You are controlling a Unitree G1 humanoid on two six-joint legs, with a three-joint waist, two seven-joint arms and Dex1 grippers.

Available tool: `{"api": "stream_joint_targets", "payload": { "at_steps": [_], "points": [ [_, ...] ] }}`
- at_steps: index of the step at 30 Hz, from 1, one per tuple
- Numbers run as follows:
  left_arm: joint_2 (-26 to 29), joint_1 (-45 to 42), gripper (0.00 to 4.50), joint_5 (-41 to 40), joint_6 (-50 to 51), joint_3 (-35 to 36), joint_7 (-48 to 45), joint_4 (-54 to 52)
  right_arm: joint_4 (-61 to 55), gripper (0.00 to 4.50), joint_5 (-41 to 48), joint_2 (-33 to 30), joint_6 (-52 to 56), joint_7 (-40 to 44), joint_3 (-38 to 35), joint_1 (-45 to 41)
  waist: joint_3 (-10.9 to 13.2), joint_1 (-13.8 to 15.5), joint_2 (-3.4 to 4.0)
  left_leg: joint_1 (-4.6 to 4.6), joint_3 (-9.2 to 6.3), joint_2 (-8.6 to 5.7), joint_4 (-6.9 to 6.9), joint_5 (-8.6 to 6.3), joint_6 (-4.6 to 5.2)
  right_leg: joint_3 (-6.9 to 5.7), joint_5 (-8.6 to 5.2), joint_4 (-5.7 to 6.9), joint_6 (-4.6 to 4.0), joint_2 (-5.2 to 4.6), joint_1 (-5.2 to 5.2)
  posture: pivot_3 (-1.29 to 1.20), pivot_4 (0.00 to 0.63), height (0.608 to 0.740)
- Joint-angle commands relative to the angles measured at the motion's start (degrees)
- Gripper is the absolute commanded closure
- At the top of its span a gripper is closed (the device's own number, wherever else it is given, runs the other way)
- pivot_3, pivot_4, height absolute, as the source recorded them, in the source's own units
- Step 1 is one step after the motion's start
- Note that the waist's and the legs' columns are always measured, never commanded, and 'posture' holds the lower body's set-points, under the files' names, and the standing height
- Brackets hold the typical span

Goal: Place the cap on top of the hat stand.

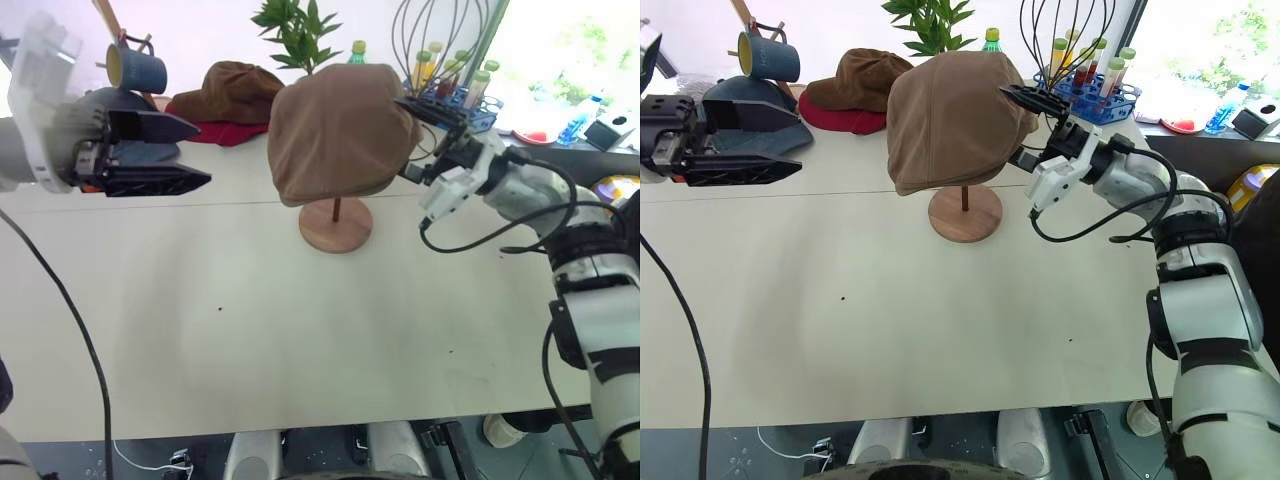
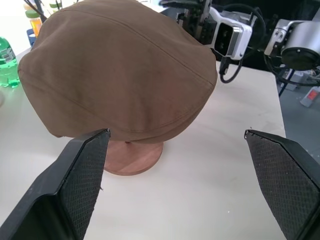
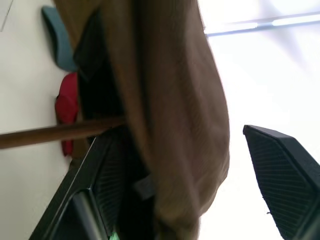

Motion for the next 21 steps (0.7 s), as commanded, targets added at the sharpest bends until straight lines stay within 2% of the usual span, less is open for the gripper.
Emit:
{"api": "stream_joint_targets", "payload": {
  "at_steps": [1, 7, 11, 19, 21],
  "points": [
    [-0.31, -1.78, 0.0, -0.66, -0.75, 1.19, -0.29, -0.07, -10.88, 0.68, 4.51, -2.4, 4.16, 1.12, -3.9, 5.88, 0.0, 0.05, 0.0, 0.0, 0.0, 0.0, 0.0, 0.0, 0.0, 0.01, 0.0, 0.0, 0.0, 0.0, 0.0, 0.0, 0.15, 0.74],
    [-2.18, -3.18, 0.0, -0.15, -1.06, -0.23, -0.94, 0.63, -34.53, 0.68, 4.79, -3.31, 16.92, 3.47, -10.17, 19.31, 0.0, -0.03, -0.01, 0.03, 0.03, 0.0, 0.03, 0.0, 0.0, 0.07, -0.02, 0.18, 0.03, 0.0, -0.05, 0.0, 0.15, 0.74],
    [-3.84, -4.7, 0.0, 0.98, -1.82, -1.63, -1.47, 2.04, -47.49, 0.68, 3.68, -0.31, 27.23, 5.98, -11.79, 23.42, 0.0, -0.12, -0.02, 0.08, 0.07, 0.01, 0.05, 0.0, 0.0, 0.12, -0.02, 0.25, 0.04, 0.02, -0.06, 0.0, 0.15, 0.74],
    [-5.14, -7.05, 0.0, 2.59, -2.91, -3.31, -2.55, 4.2, -56.0, 0.68, 0.49, 4.77, 35.41, 8.34, -9.02, 24.17, 0.01, 0.1, -0.07, 0.06, 0.07, 0.01, 0.09, 0.0, 0.0, 0.13, -0.03, 0.26, 0.02, 0.03, -0.06, 0.0, 0.15, 0.74],
    [-5.11, -7.17, 0.0, 2.92, -3.08, -3.34, -2.76, 4.46, -55.62, 1.2, 0.91, 5.54, 35.81, 8.56, -8.41, 23.93, 0.01, 0.12, -0.08, 0.06, 0.07, 0.01, 0.09, 0.0, 0.0, 0.13, -0.07, 0.26, -0.06, 0.03, -0.06, 0.0, 0.15, 0.74]
  ]
}}
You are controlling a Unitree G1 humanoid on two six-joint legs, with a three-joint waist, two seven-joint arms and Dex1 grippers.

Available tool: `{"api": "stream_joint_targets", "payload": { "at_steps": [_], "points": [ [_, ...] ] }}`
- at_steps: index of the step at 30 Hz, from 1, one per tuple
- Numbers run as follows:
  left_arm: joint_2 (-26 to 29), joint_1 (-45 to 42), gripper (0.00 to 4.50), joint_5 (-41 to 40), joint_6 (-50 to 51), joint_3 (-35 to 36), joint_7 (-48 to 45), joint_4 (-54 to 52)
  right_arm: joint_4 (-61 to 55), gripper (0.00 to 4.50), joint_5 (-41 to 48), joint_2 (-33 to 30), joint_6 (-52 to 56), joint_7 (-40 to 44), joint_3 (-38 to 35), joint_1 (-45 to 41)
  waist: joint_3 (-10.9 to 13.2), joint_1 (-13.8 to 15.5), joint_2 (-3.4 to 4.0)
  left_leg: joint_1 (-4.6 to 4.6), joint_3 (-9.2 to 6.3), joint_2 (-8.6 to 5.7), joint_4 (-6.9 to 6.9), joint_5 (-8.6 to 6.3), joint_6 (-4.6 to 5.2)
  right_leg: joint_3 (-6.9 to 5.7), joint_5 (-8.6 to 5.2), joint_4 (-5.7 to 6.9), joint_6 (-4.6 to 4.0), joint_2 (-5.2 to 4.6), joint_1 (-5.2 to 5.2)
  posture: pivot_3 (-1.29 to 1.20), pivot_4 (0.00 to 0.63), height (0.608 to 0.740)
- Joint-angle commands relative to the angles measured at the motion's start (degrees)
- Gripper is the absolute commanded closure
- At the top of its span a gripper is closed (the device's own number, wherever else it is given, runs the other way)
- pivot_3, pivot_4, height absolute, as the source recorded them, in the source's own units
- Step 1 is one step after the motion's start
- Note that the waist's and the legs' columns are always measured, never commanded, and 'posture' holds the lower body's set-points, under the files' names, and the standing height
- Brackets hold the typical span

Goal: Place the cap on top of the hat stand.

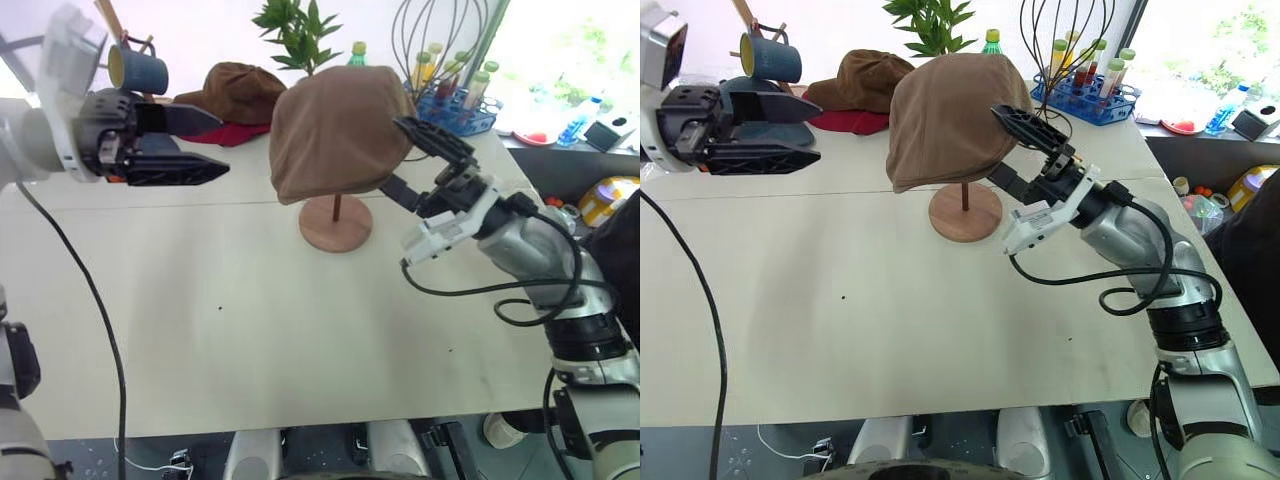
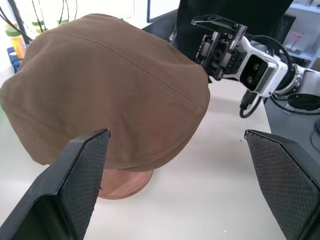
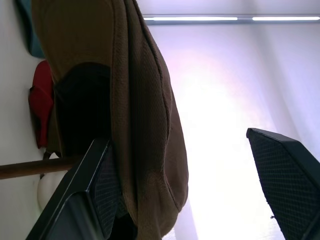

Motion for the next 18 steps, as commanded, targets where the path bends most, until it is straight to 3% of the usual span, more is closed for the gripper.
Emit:
{"api": "stream_joint_targets", "payload": {
  "at_steps": [1, 5, 7, 11, 18],
  "points": [
    [0.39, -1.8, 0.0, 0.49, -1.16, 0.74, -0.68, 0.05, -1.45, 1.47, 1.17, 0.84, 0.94, 0.25, 0.31, -0.98, 0.01, -0.03, -0.01, -0.01, 0.0, 0.0, 0.0, 0.0, 0.0, 0.0, 0.0, 0.0, -0.01, 0.0, -0.01, 0.0, 0.15, 0.74],
    [1.2, -1.19, 0.0, 0.45, -1.0, 1.41, -0.72, -0.35, 1.79, 3.63, 9.79, 1.66, -1.28, 0.56, -0.47, -1.72, 0.02, -0.06, -0.03, -0.01, 0.0, 0.0, -0.01, 0.0, 0.0, 0.0, 0.0, 0.0, 0.0, 0.0, -0.01, 0.0, 0.15, 0.74],
    [1.62, -0.72, 0.0, 0.46, -0.97, 1.82, -0.7, -0.52, 3.79, 4.47, 15.53, 0.97, -4.42, 1.67, -0.9, -2.36, 0.04, -0.07, -0.06, -0.01, 0.0, 0.0, -0.01, 0.0, 0.0, 0.0, 0.01, -0.01, 0.01, 0.0, -0.01, 0.0, 0.15, 0.74],
    [2.28, 0.07, 0.0, 0.19, -0.92, 2.47, -0.47, -0.95, 8.64, 4.47, 21.01, 0.36, -5.79, 3.9, -1.46, -4.6, 0.04, -0.17, -0.06, 0.0, 0.0, 0.01, -0.02, 0.0, 0.0, 0.01, 0.04, 0.0, 0.07, 0.0, -0.01, 0.0, 0.15, 0.74],
    [2.65, 0.7, 0.0, -0.21, -0.58, 3.31, 0.26, -1.8, 16.32, 4.47, 16.87, 0.6, -12.19, 5.07, 1.47, -7.27, 0.04, -0.19, -0.06, 0.0, 0.0, 0.01, -0.02, 0.0, 0.0, 0.01, 0.04, -0.01, 0.07, 0.0, -0.01, 0.0, 0.15, 0.74]
  ]
}}
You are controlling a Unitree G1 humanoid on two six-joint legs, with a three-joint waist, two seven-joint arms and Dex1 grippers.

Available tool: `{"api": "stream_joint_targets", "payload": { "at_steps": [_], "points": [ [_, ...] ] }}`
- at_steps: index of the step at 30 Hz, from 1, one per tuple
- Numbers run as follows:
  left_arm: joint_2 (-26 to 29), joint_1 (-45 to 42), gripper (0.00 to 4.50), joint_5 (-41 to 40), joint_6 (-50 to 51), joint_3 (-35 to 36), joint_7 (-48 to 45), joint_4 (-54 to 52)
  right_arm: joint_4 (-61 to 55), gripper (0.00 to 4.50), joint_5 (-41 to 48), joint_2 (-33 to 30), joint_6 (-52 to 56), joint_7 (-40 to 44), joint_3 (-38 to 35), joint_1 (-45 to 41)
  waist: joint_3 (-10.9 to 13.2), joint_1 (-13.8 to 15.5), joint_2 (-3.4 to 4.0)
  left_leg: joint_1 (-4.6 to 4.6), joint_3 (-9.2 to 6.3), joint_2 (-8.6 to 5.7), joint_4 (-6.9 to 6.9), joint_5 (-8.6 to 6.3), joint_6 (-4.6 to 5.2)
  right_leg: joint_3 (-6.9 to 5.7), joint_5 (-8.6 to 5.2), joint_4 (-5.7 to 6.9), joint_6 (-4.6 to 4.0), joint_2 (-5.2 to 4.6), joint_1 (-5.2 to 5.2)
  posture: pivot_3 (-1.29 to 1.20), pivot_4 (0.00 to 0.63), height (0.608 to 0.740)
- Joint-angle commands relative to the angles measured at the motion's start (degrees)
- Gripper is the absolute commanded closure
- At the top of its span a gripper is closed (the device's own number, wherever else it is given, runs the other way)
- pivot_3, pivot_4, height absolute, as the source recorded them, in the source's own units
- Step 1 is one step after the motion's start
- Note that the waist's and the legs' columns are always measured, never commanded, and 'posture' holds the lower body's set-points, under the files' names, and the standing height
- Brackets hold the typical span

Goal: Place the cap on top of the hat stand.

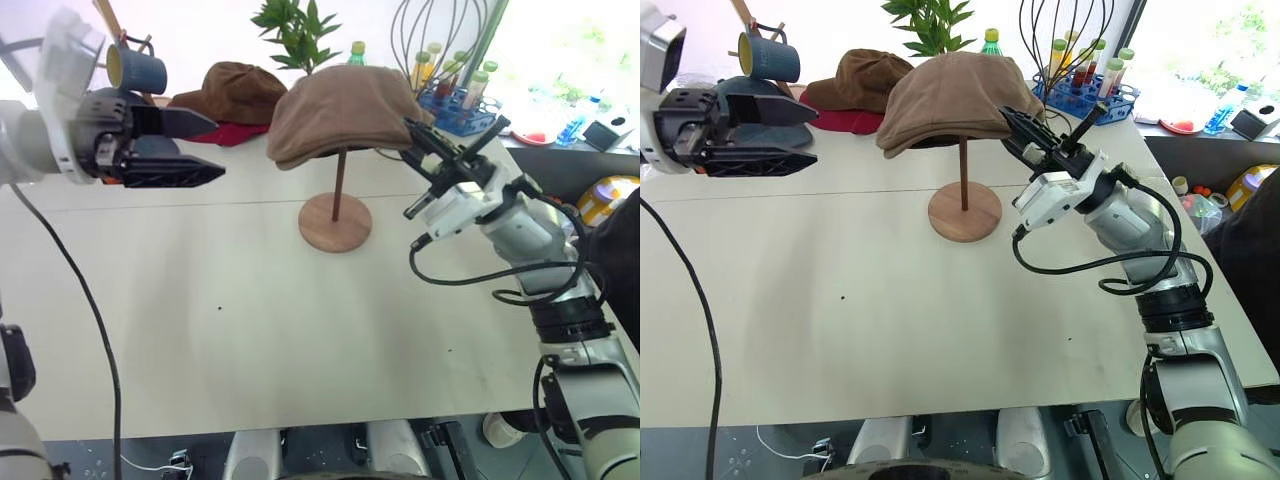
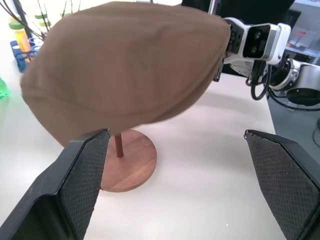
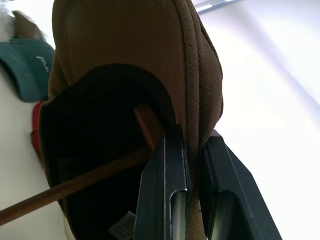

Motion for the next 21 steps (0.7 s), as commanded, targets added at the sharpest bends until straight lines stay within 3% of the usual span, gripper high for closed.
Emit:
{"api": "stream_joint_targets", "payload": {
  "at_steps": [1, 9, 12, 17, 21],
  "points": [
    [1.42, -0.27, 0.0, -0.37, -0.22, 2.38, 0.37, -1.64, 3.28, 4.47, -2.93, 0.11, -3.62, -0.89, 0.22, -2.51, 0.0, -0.03, 0.0, 0.0, 0.0, 0.0, 0.0, 0.0, 0.0, 0.0, 0.0, 0.0, 0.0, 0.0, 0.0, 0.0, 0.15, 0.74],
    [1.94, 0.34, 0.0, -0.74, 0.13, 3.16, 1.03, -2.36, 8.41, 4.47, -7.56, -0.47, -7.09, -1.9, 0.99, -1.9, 0.0, 0.07, 0.0, 0.0, 0.0, 0.0, 0.0, 0.0, 0.0, 0.0, 0.0, 0.0, 0.0, 0.0, 0.0, 0.0, 0.15, 0.74],
    [2.04, 0.53, 0.0, -0.84, 0.31, 3.3, 1.16, -2.53, 8.33, 3.42, -6.92, -0.74, -6.75, -1.65, 0.51, -0.58, 0.0, 0.08, 0.0, 0.0, 0.0, 0.0, 0.0, 0.0, 0.0, 0.0, 0.0, 0.0, 0.0, 0.0, 0.0, 0.0, 0.15, 0.74],
    [1.89, 0.33, 0.0, -0.68, 0.15, 3.02, 1.25, -2.29, 5.12, 0.84, -6.04, -1.46, -3.76, -1.03, -1.02, 1.81, 0.0, 0.06, 0.0, 0.0, 0.01, 0.0, 0.0, 0.0, 0.0, 0.01, 0.0, 0.0, 0.0, 0.0, 0.0, 0.0, 0.15, 0.74],
    [2.15, 0.54, 0.0, -0.38, -0.25, 2.97, 0.81, -1.75, -2.96, 0.84, 1.58, -4.8, 2.56, 4.51, -2.61, 7.68, 0.0, 0.24, -0.01, -0.01, 0.01, 0.0, -0.01, 0.0, 0.0, 0.01, 0.0, 0.0, 0.01, 0.0, 0.0, 0.0, 0.15, 0.74]
  ]
}}
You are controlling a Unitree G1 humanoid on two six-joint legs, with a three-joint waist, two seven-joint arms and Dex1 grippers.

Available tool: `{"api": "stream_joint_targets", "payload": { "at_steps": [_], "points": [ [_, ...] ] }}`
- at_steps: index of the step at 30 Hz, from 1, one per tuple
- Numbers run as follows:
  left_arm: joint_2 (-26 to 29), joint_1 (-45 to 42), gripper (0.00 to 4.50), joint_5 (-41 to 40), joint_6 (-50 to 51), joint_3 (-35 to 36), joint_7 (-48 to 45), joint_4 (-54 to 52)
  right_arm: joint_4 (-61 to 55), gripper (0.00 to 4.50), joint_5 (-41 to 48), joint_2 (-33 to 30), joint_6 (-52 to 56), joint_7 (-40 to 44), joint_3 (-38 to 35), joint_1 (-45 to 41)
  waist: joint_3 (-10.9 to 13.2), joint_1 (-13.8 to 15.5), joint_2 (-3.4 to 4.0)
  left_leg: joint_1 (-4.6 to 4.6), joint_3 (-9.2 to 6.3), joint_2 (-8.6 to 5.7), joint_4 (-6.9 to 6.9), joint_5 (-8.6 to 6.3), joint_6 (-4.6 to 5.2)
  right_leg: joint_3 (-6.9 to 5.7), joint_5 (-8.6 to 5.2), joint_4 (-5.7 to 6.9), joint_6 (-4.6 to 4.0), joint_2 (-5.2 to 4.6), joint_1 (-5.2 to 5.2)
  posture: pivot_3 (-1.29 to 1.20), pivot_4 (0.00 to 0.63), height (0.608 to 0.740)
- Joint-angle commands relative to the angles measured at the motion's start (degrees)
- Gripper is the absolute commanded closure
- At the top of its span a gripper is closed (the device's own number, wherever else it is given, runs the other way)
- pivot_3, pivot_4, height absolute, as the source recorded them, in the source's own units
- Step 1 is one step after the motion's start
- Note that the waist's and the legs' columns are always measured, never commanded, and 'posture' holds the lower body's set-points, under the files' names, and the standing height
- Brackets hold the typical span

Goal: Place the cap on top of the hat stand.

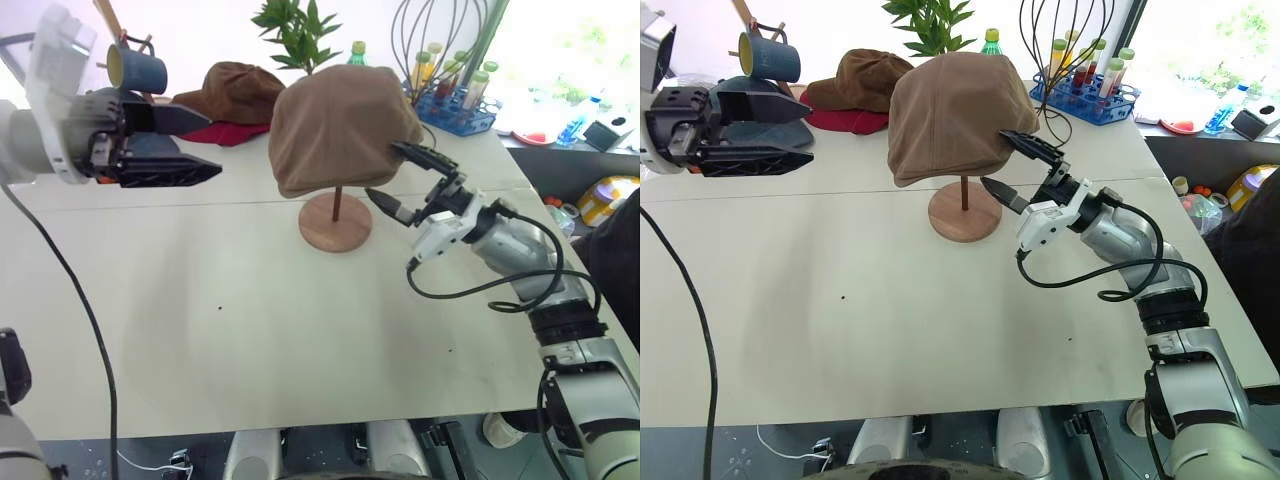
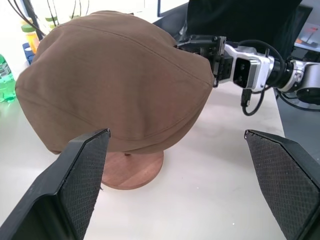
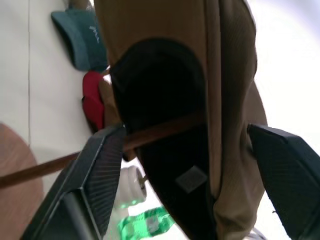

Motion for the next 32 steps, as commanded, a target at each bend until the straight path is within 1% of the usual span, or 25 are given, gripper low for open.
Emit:
{"api": "stream_joint_targets", "payload": {
  "at_steps": [1, 3, 6, 8, 10, 12, 13, 14, 16, 17, 19, 20, 23, 26, 28, 32],
  "points": [
    [1.9, 0.1, 0.0, -0.02, -0.74, 2.32, -0.75, -0.21, -9.74, 0.84, 9.14, -3.89, 5.91, 4.87, -4.0, 4.63, 0.0, 0.06, 0.0, 0.0, 0.0, 0.0, 0.01, 0.0, 0.0, 0.0, 0.0, 0.0, 0.0, 0.0, 0.0, 0.0, 0.15, 0.74],
    [2.67, 1.07, 0.0, 0.24, -1.18, 2.65, -1.4, -0.07, -14.77, 0.84, 13.66, -5.97, 9.98, 7.72, -5.5, 7.7, 0.01, -0.01, -0.01, 0.01, 0.0, 0.0, 0.01, 0.0, 0.0, 0.02, 0.0, -0.01, 0.0, 0.0, 0.01, 0.0, 0.15, 0.74],
    [4.46, 3.24, 0.0, 0.65, -2.16, 3.81, -2.27, 0.56, -23.42, 0.84, 23.1, -10.39, 20.85, 13.69, -8.77, 12.15, 0.01, -0.08, -0.01, 0.02, 0.0, 0.01, 0.0, 0.0, 0.0, 0.02, 0.0, 0.0, -0.01, 0.0, 0.0, 0.0, 0.15, 0.74],
    [5.81, 5.7, 0.0, 1.08, -3.0, 5.51, -2.37, 0.79, -30.35, 0.84, 35.22, -16.07, 33.27, 20.45, -12.16, 16.2, 0.02, -0.02, 0.02, 0.03, 0.0, 0.02, -0.01, 0.0, 0.01, 0.02, -0.05, 0.0, -0.09, 0.01, 0.0, 0.0, 0.15, 0.74],
    [7.48, 9.13, 0.0, 1.75, -4.47, 7.15, -3.26, 0.41, -34.97, 0.84, 48.97, -22.37, 47.48, 26.95, -16.55, 18.49, 0.02, -0.04, 0.01, 0.05, 0.0, 0.03, -0.02, -0.02, 0.03, 0.04, -0.09, 0.0, -0.16, 0.01, 0.01, 0.0, 0.15, 0.74],
    [8.88, 11.79, 0.0, 1.89, -5.36, 8.52, -4.3, 0.02, -34.93, 0.84, 61.0, -27.52, 59.62, 31.76, -20.55, 16.12, 0.02, -0.06, 0.0, 0.06, 0.03, 0.04, -0.01, -0.03, 0.04, 0.05, -0.09, 0.0, -0.18, 0.01, 0.01, 0.0, 0.15, 0.74],
    [9.25, 12.4, 0.0, 1.8, -5.58, 8.83, -4.49, -0.09, -34.61, 0.84, 64.44, -28.92, 63.53, 33.05, -21.78, 15.0, 0.02, -0.03, -0.01, 0.06, 0.02, 0.04, -0.01, -0.03, 0.05, 0.05, -0.1, -0.01, -0.21, 0.0, 0.02, 0.0, 0.15, 0.74],
    [9.91, 13.0, 0.0, 2.15, -6.3, 9.03, -5.02, 0.03, -32.74, 0.84, 69.22, -31.38, 68.44, 37.3, -23.47, 13.78, 0.02, 0.04, -0.01, 0.06, 0.02, 0.05, 0.0, -0.03, 0.05, 0.05, -0.1, -0.02, -0.23, 0.0, 0.01, 0.0, 0.15, 0.74],
    [10.96, 13.46, 0.0, 2.95, -7.94, 9.06, -6.18, 0.5, -27.89, 0.84, 74.9, -36.66, 77.5, 45.62, -24.86, 11.31, 0.03, 0.23, -0.01, 0.06, 0.01, 0.06, -0.01, -0.04, 0.04, 0.04, -0.12, -0.06, -0.28, 0.0, 0.0, 0.0, 0.15, 0.74],
    [11.39, 13.44, 0.0, 3.23, -8.59, 8.96, -6.68, 0.72, -25.28, 0.84, 75.64, -38.64, 79.83, 49.37, -24.53, 9.41, 0.03, 0.35, -0.01, 0.05, 0.01, 0.05, 0.0, -0.05, 0.04, 0.03, -0.16, -0.07, -0.35, -0.02, 0.01, 0.0, 0.15, 0.74],
    [12.45, 12.63, 0.0, 3.58, -9.32, 8.48, -7.58, 1.53, -19.49, 0.84, 74.7, -41.39, 85.21, 52.2, -19.97, 1.87, 0.04, 0.18, 0.01, 0.04, 0.05, 0.05, 0.01, -0.07, 0.05, 0.03, -0.17, -0.13, -0.37, -0.08, -0.02, 0.0, 0.15, 0.74],
    [13.12, 12.26, 0.0, 3.65, -9.47, 8.31, -8.17, 2.0, -16.9, 0.84, 73.25, -41.59, 86.37, 54.14, -17.5, -2.23, 0.05, 0.03, 0.03, 0.02, 0.1, 0.03, 0.0, -0.08, 0.05, 0.04, -0.15, -0.19, -0.38, -0.12, -0.07, 0.0, 0.15, 0.74],
    [14.8, 11.88, 0.0, 4.29, -10.5, 8.22, -10.11, 3.06, -10.72, 0.84, 69.04, -40.71, 88.23, 60.67, -11.85, -11.75, 0.05, -0.22, 0.03, -0.04, 0.14, 0.05, -0.1, -0.11, 0.05, 0.04, -0.13, -0.31, -0.42, -0.14, -0.2, 0.0, 0.15, 0.74],
    [16.03, 11.67, 0.0, 5.02, -11.63, 8.55, -11.02, 4.25, -5.03, 0.84, 63.72, -37.64, 90.03, 63.04, -6.72, -20.4, 0.07, -0.51, 0.07, -0.16, 0.32, 0.05, -0.18, -0.14, 0.1, 0.11, -0.13, -0.3, -0.42, -0.14, -0.4, 0.0, 0.15, 0.74],
    [16.03, 10.96, 0.0, 5.06, -11.87, 8.54, -10.61, 4.86, -3.34, 0.84, 61.53, -36.55, 90.37, 65.9, -5.05, -22.91, 0.08, -0.4, 0.07, -0.21, 0.49, 0.06, -0.21, -0.17, 0.12, 0.22, -0.12, -0.21, -0.4, -0.12, -0.55, 0.0, 0.15, 0.74],
    [15.25, 9.89, 0.0, 5.08, -12.43, 8.18, -10.05, 5.0, -3.01, 0.84, 58.93, -34.74, 90.37, 69.3, -4.37, -23.87, 0.08, -0.04, 0.06, -0.28, 0.73, 0.06, -0.16, -0.18, 0.14, 0.39, -0.14, -0.01, -0.32, -0.12, -0.73, 0.0, 0.15, 0.74]
  ]
}}
